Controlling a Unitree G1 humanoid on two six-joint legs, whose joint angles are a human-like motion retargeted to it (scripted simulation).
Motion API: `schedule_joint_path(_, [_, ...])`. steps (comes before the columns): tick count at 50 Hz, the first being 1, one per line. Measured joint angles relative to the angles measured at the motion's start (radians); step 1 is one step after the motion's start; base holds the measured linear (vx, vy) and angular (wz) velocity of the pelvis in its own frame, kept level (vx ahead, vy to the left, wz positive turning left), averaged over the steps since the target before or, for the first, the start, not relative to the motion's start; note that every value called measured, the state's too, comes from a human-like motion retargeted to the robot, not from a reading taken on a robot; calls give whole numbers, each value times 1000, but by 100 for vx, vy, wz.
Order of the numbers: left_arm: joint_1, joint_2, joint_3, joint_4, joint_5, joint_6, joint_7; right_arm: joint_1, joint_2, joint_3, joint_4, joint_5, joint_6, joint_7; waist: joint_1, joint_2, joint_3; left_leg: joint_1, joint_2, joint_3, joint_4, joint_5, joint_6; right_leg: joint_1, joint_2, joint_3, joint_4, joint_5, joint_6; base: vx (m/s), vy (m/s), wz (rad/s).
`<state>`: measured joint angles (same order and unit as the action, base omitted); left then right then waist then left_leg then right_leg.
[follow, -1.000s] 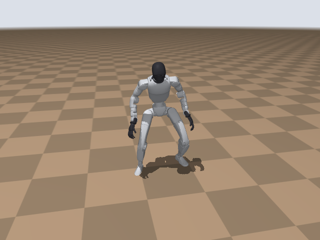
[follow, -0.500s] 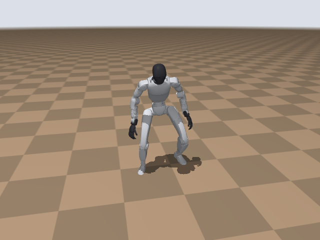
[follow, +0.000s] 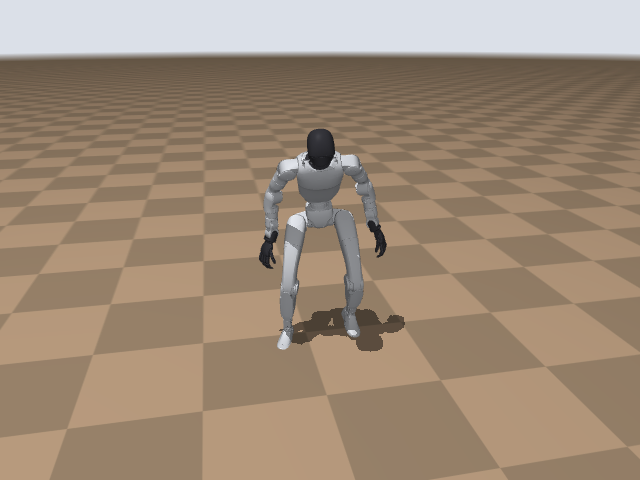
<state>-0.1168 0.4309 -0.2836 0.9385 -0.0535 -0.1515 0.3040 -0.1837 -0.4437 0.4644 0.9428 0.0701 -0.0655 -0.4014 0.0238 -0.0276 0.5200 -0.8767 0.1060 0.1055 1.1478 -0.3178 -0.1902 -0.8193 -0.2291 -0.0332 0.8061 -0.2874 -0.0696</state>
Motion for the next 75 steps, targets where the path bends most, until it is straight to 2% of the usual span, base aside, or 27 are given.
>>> schedule_joint_path(4, [38, 2, 14, 14, 47, 0, 18, -15, -19, 3, -22, -10, -10, -18, -9, -9, 0, -23, 176, 45, 105, -120, 109, -14, -31, 32, -5, -9, 7, 0, 38, -16])
schedule_joint_path(7, [40, 9, -10, 53, 78, 4, 13, -8, -25, 0, -15, -2, -13, -18, 1, 6, 0, 71, 273, 83, -100, -121, 167, 6, -22, 44, -46, 28, 18, -1, 46, -41])
schedule_joint_path(10, [17, 19, -67, 84, 95, 13, 7, 25, -31, -29, -16, 12, -8, -15, -8, 27, 0, 136, 255, 80, -252, -55, 164, 16, -47, 40, -57, 60, 10, -1, 51, 13])
schedule_joint_path(13, [-36, 36, -153, 96, 89, 22, -9, 77, -37, -67, -21, 21, 12, -5, -21, 38, 0, 118, 201, 96, -218, -51, 127, -10, -133, -4, 7, 94, -49, -3, 50, 65])
schedule_joint_path(15, [-91, 49, -199, 87, 52, 55, -14, 85, -47, -95, -9, 23, 74, 21, -23, 53, 0, 150, 128, 103, -330, -29, 131, -20, -151, -22, 15, 68, -112, -11, 45, 69])
schedule_joint_path(18, [-119, 40, -180, 75, 28, 59, 1, 85, -42, -93, 9, 4, 77, 37, -13, 72, 0, 162, 85, 115, -364, -34, 171, -65, -59, 0, 151, -115, -77, 0, 35, 25])
schedule_joint_path(20, [-117, 27, -141, 68, 2, 53, 13, 69, -36, -78, 25, -14, 76, 52, -9, 64, 0, 173, 56, 141, -381, -34, 171, -66, 12, -8, 149, -153, -14, 3, 28, 6])
schedule_joint_path(22, [-94, 19, -90, 58, -21, 46, 21, 43, -29, -56, 37, -25, 78, 57, -16, 41, 0, 171, 24, 170, -362, -21, 149, -11, 45, -39, 3, -75, 30, 5, 25, 12])
schedule_joint_path(23, [-79, 18, -67, 51, -25, 45, 23, 30, -26, -43, 39, -23, 77, 52, -19, 29, 0, 152, 15, 176, -316, -8, 130, 19, 47, -48, -69, -30, 19, 6, 24, 9])
schedule_joint_path(25, [-57, 19, -33, 43, -36, 48, 12, -1, -25, -22, 40, -9, 82, 45, -17, 21, 0, 84, 7, 140, -196, 44, 66, 18, 35, -31, -86, 4, -65, 4, 25, 7])
schedule_joint_path(28, [-31, 13, -8, 57, -29, 37, 1, -35, -43, -17, 30, -16, 68, 31, -36, 23, 0, -17, 24, 63, 7, 22, -10, -22, -8, -3, 8, -1, -32, 4, 28, 23])
schedule_joint_path(32, [-12, 3, 7, 92, -2, 34, -9, -83, -69, -4, 31, -9, 52, 12, -34, 20, 0, -42, 175, 63, 96, -78, 80, -18, -19, 16, -12, -6, -40, 2, 32, -23])
schedule_joint_path(35, [-15, 6, 1, 115, 1, 29, -23, -101, -74, -4, 27, 11, 43, 12, -21, 14, 0, 17, 237, 46, -44, -116, 132, 5, -7, 31, -87, 52, -9, -2, 39, -51])
schedule_joint_path(38, [-33, 14, -36, 122, 6, 33, -18, -77, -78, -38, -4, 28, 47, 16, -16, 18, 0, 153, 229, 62, -326, -29, 154, 50, -11, 33, -182, 120, 3, -2, 47, -25])
schedule_joint_path(40, [-53, 15, -63, 125, 18, 31, -18, -43, -81, -66, -33, 30, 41, 22, -23, 20, 0, 177, 206, 72, -365, 2, 166, 60, -35, 35, -196, 156, 10, 1, 52, 12])
schedule_joint_path(43, [-101, 3, -84, 145, 31, 22, -19, 22, -88, -88, -71, -6, 17, 28, -32, 28, 0, 157, 180, 91, -299, 0, 129, 38, -108, -15, -114, 182, -6, 2, 49, 41])
schedule_joint_path(45, [-141, -9, -86, 157, 12, 36, -13, 43, -98, -91, -78, -44, 33, 47, -37, 46, 0, 186, 139, 98, -359, 6, 140, 36, -123, -45, -71, 162, -31, -4, 45, 55])
schedule_joint_path(48, [-170, -26, -54, 156, -4, 40, 21, 38, -103, -74, -67, -101, 31, 61, -40, 71, 0, 221, 97, 99, -436, 32, 173, 38, -30, -29, 23, 11, -7, -1, 35, 37])
schedule_joint_path(50, [-169, -34, -25, 144, -13, 33, 48, 26, -98, -69, -58, -125, 24, 61, -40, 68, 0, 249, 65, 113, -483, 54, 161, 76, 17, -71, -3, -41, 46, 3, 28, 28])
schedule_joint_path(53, [-147, -30, 12, 109, -17, 22, 59, 1, -82, -72, -60, -109, 22, 49, -43, 27, 0, 246, -2, 112, -467, 64, 99, 176, 38, -91, -225, 49, 99, 2, 23, 39])
schedule_joint_path(55, [-127, -14, 22, 80, -21, 30, 45, -27, -81, -56, -70, -66, 21, 31, -39, 8, 0, 187, -21, 65, -344, 41, 49, 168, 6, -85, -228, 76, 35, -1, 24, 30])
schedule_joint_path(57, [-105, 3, 21, 59, -17, 27, 31, -57, -86, -34, -87, -35, 12, 17, -48, -3, 0, 125, 14, 49, -189, -18, 49, 128, -30, -72, -150, 78, 42, 0, 27, 34])
schedule_joint_path(61, [-83, 32, -1, 62, 64, 33, 19, -115, -96, -2, -97, -6, -5, -6, -37, -20, 0, 105, 221, 149, -92, -148, 162, 111, -44, -52, -147, 67, 50, -3, 32, -18])
schedule_joint_path(63, [-84, 35, -25, 86, 107, 34, 14, -123, -96, -2, -88, -5, -11, -11, -19, -9, 0, 151, 261, 144, -222, -120, 171, 113, -27, -43, -175, 94, 53, -5, 41, -61])
schedule_joint_path(67, [-92, 43, -104, 123, 142, 40, -7, -77, -82, -33, -89, -3, -3, -6, -28, 1, 0, 204, 223, 115, -375, 17, 141, 119, -44, -35, -192, 131, 34, -2, 47, -4])
schedule_joint_path(70, [-119, 58, -174, 123, 145, 48, -21, -6, -83, -72, -114, -5, 8, 7, -59, 10, 0, 185, 177, 134, -361, 10, 113, 97, -95, -45, -119, 66, 8, -3, 46, 67])
schedule_joint_path(75, [-134, 42, -167, 104, 140, 44, 33, 64, -88, -91, -79, -57, 0, 13, -34, 49, 0, 190, 120, 157, -368, -7, 147, 19, -49, -85, 189, -173, -4, 0, 36, 14])
